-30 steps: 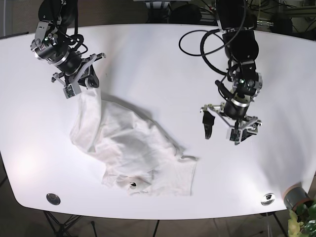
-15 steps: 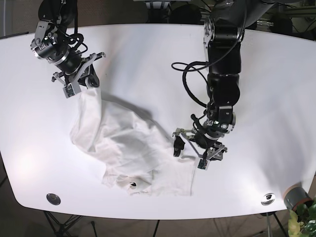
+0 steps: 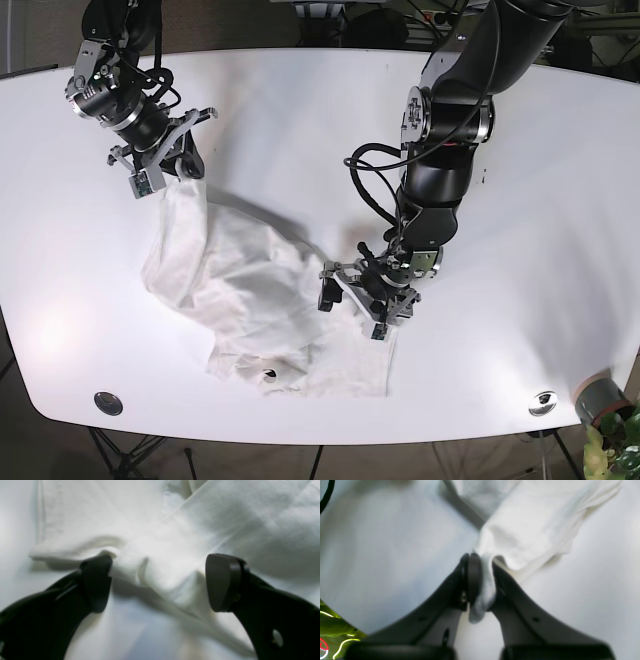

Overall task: Fold the T-shirt properly
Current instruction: 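Lower the left gripper and grasp the T-shirt's hem, then release the T-shirt with both grippers and raise them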

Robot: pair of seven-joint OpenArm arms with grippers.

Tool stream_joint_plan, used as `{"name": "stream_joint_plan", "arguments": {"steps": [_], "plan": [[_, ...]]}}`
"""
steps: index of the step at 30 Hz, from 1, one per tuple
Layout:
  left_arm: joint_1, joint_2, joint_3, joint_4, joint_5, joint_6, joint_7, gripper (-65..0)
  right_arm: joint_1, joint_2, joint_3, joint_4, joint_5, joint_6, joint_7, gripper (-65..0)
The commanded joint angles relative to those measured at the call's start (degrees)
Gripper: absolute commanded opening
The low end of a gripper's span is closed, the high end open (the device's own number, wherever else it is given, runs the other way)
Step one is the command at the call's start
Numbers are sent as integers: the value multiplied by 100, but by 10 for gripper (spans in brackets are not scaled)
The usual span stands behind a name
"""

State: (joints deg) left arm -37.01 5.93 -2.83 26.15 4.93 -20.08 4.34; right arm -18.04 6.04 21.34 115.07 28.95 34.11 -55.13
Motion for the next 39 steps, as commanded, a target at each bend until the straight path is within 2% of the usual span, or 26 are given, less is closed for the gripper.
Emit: {"name": "stream_joint_plan", "arguments": {"steps": [1,5,7,9,11,12,13,17,22,26,29,35,39], "plan": [[-312,97,6,-334,-23,-19,-262,-108,33,-81,33,111,142,13,155,-628],[-347,79,6,-615,-23,-19,-280,-117,42,-143,50,111,116,13,155,-628],[-321,79,6,-606,-23,-28,-280,-182,50,-152,50,111,107,13,164,-628],[-294,70,6,-598,-31,-36,-306,-331,59,-160,50,111,116,13,164,-628],[-171,9,6,-554,-40,-36,-306,-550,86,-160,50,111,142,13,164,-626],[-136,-88,6,-457,-40,-36,-306,-629,112,-160,50,111,142,13,164,-626],[-127,-149,6,-351,-23,-45,-298,-650,121,-160,50,111,142,13,164,-625],[286,-220,-20,387,-40,-467,63,-650,138,-160,50,120,151,13,164,-625],[1148,-668,-29,2251,-58,-1012,942,-650,-20,-160,50,129,151,13,164,-626],[1912,-879,-38,3710,-58,-1188,1505,-650,-284,-169,50,137,195,49,164,-626],[2414,-1081,-38,4545,-58,-1214,1768,-650,-503,-169,147,137,424,49,164,-626],[3319,-1398,-47,5723,-58,-1214,2032,-650,-1022,-108,349,129,1127,49,146,-626],[3890,-1468,-47,6277,-31,-1214,2041,-650,-1435,-20,349,137,1285,49,146,-625]]}}
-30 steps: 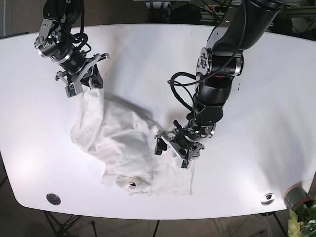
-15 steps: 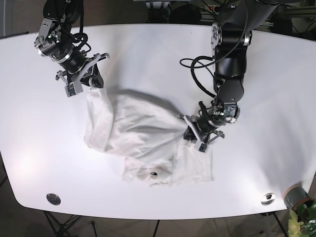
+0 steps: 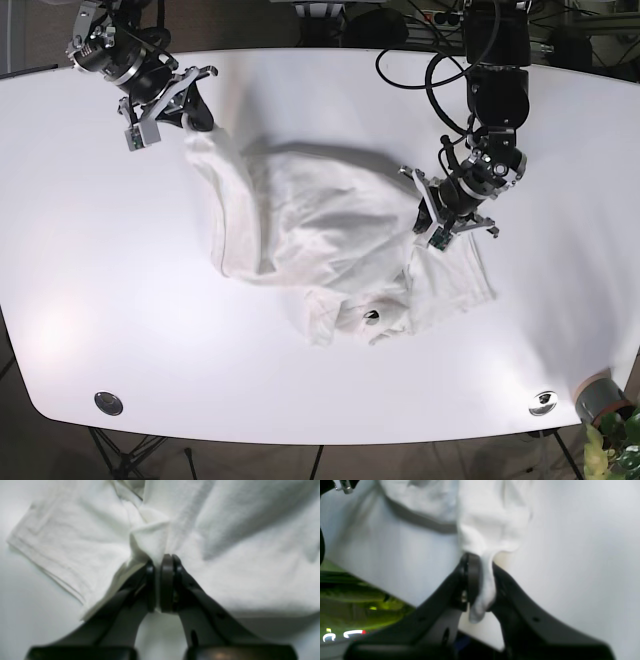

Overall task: Fold the T-shirt properly
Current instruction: 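Release the T-shirt with both grippers and raise them, then move the right gripper onto the T-shirt's middle and grasp a fold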

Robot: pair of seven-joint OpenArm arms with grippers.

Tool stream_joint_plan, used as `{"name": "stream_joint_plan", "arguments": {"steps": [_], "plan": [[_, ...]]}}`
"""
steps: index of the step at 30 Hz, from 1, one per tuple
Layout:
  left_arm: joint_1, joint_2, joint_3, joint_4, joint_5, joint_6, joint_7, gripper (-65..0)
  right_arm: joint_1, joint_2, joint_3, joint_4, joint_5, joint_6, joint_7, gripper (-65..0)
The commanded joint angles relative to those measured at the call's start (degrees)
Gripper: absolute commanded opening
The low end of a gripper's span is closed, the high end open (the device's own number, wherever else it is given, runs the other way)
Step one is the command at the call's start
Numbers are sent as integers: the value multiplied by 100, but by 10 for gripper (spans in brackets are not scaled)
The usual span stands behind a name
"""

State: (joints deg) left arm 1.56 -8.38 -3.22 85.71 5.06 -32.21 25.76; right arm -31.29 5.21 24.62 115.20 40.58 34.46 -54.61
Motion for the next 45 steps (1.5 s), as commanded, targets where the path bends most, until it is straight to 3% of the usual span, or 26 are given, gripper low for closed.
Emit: {"name": "stream_joint_plan", "arguments": {"steps": [1,3,6,8,10,12,14,16,21,26,29,34,45], "plan": [[165,-63,-7,427,-36,-1,-101,-650,-207,55,21,124,122,14,103,-625],[393,-98,-7,602,-36,-1,-101,-636,-339,55,30,124,122,22,103,-625],[657,-89,-42,778,-36,25,-101,-511,-427,55,30,124,105,22,112,-623],[824,-54,-218,963,-62,25,-101,-390,-427,55,39,124,96,-30,112,-598],[973,95,-438,1147,-71,25,-101,-281,-401,116,39,124,87,-39,112,-496],[1035,227,-596,1323,-71,25,-101,-222,-348,169,39,115,87,-39,112,-347],[1044,245,-684,1526,-71,16,-101,-211,-207,169,48,115,87,-39,112,-217],[1070,245,-702,1693,-80,7,-101,-211,-93,213,118,98,87,-39,112,-159],[1176,236,-772,2176,-80,-1,-101,-211,549,301,443,-104,-106,-39,112,-181],[1272,236,-781,2290,-80,-1,-101,-211,1410,353,303,-131,-1117,22,94,-179],[1360,236,-781,2290,-80,-1,-101,-211,1727,362,83,-131,-1451,22,68,-178],[1483,236,-790,2290,-80,-1,-110,-211,2069,371,-330,-113,-1495,22,68,-181],[1536,262,-904,2290,-80,7,-110,-211,3432,371,-1965,-992,-1513,-22,68,-182]]}}
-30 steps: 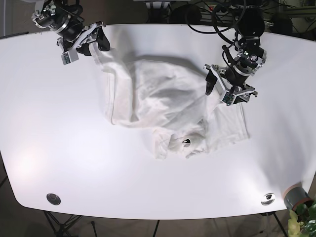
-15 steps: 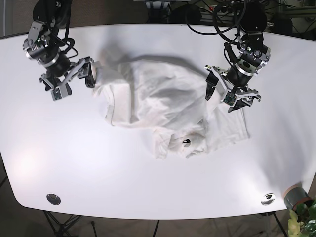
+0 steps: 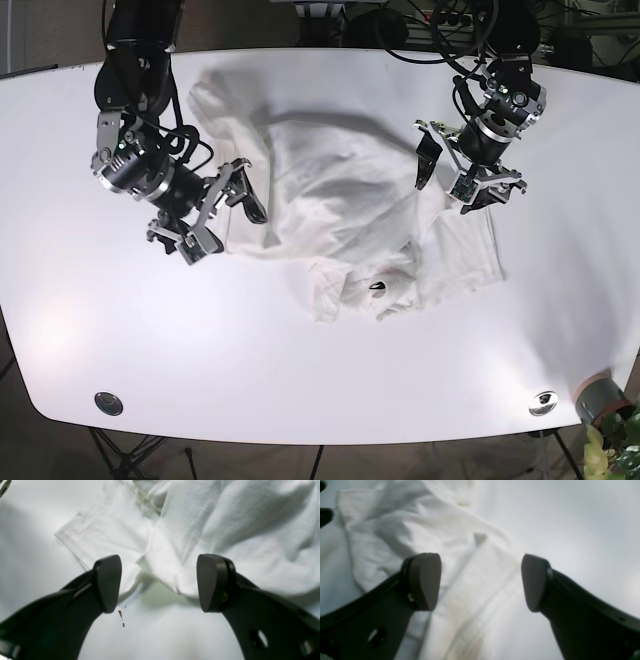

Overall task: Fold the T-shirt properly
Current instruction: 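Move the right gripper onto the T-shirt's middle and grasp a fold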

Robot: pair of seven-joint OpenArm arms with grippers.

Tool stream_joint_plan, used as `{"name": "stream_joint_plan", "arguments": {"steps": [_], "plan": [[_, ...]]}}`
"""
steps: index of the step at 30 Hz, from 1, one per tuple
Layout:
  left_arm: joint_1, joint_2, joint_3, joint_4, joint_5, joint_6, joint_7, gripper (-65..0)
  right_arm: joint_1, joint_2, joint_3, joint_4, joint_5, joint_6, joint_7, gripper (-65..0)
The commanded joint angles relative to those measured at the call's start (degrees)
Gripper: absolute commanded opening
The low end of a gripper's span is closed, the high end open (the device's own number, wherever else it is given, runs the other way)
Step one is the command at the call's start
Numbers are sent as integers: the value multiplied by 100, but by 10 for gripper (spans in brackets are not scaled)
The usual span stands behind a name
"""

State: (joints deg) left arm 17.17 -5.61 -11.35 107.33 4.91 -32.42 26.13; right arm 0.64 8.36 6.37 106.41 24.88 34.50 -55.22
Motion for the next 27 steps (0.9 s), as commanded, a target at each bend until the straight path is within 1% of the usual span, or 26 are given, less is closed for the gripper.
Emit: {"name": "stream_joint_plan", "arguments": {"steps": [1,10,13,17,21,23,27], "plan": [[-25,-6,-152,129,-64,29,-147,-211,423,56,-299,-272,57,-35,129,-182],[-25,-6,-346,102,-64,29,-147,-211,1962,4,-1433,-1828,57,-35,181,-184],[-25,-6,-346,85,-64,29,-147,-211,2410,-164,-1793,-2391,57,-26,410,-184],[-25,-6,-346,76,-56,29,-147,-211,2990,-260,-2391,-3129,57,-26,709,-184],[-25,-6,-328,76,-56,29,-147,-211,3412,-498,-2971,-3780,48,-35,1078,-184],[-25,-6,-328,76,-56,29,-147,-211,3536,-577,-3094,-4043,48,-35,1201,-184],[-25,-6,-328,76,-56,29,-147,-211,3817,-849,-3121,-4747,39,-35,1544,-184]]}}
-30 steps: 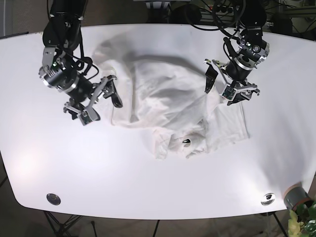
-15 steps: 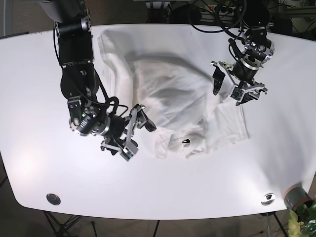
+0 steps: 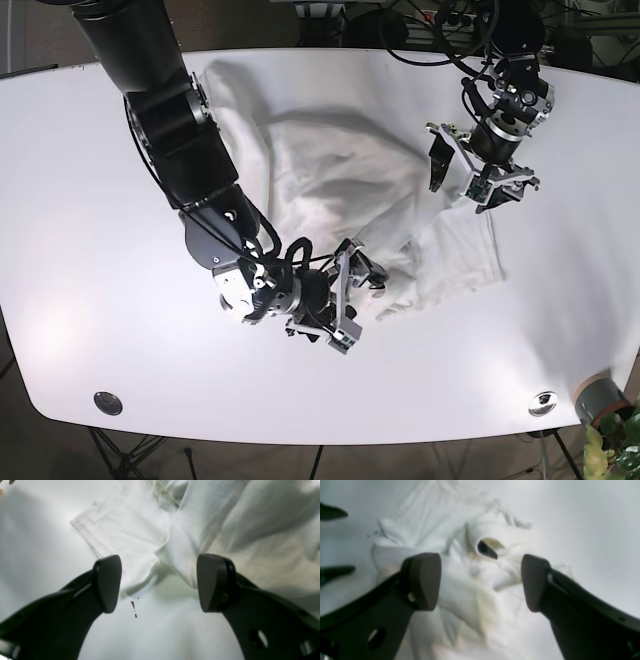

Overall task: Fold the T-shirt properly
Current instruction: 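Move the right gripper onto the T-shirt's middle and grasp a fold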

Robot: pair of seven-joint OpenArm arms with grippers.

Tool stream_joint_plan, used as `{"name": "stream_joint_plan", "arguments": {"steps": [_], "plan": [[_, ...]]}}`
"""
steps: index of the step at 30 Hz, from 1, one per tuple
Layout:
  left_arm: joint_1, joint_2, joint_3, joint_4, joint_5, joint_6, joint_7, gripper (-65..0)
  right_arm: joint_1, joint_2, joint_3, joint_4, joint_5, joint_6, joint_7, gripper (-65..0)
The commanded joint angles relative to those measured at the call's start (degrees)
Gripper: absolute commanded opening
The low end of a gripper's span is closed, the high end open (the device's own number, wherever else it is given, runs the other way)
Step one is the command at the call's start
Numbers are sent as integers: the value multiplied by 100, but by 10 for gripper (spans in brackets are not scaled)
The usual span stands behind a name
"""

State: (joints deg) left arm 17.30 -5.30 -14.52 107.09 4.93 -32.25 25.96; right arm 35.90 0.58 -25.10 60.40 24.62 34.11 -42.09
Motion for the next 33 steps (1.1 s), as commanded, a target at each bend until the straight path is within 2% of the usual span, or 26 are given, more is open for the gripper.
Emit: {"name": "stream_joint_plan", "arguments": {"steps": [1,5,8,12,17,19,21,24,33], "plan": [[-38,-37,-20,100,-58,12,-130,-211,353,-124,18,-295,39,5,318,-184],[-38,-37,-20,100,-58,12,-130,-211,467,-449,18,-796,-506,5,635,-184],[-38,-37,-20,100,-58,12,-130,-211,502,-766,27,-1148,-1262,13,969,-184],[-38,-37,-20,100,-58,12,-130,-211,502,-958,36,-1500,-1825,5,1321,-184],[-38,-37,-20,100,-58,12,-130,-211,537,-958,44,-1913,-1895,-13,1751,-184],[-29,-37,-20,100,-58,12,-130,-211,581,-958,44,-2124,-1895,-118,1971,-184],[-29,-37,-20,100,-58,12,-130,-211,643,-958,44,-2343,-1895,-329,2270,-184],[24,-37,-20,100,-58,12,-130,-211,678,-958,36,-2528,-1895,-461,2437,-184],[77,-37,6,100,-67,12,-130,-211,696,-958,44,-2572,-1869,-488,2499,-185]]}}
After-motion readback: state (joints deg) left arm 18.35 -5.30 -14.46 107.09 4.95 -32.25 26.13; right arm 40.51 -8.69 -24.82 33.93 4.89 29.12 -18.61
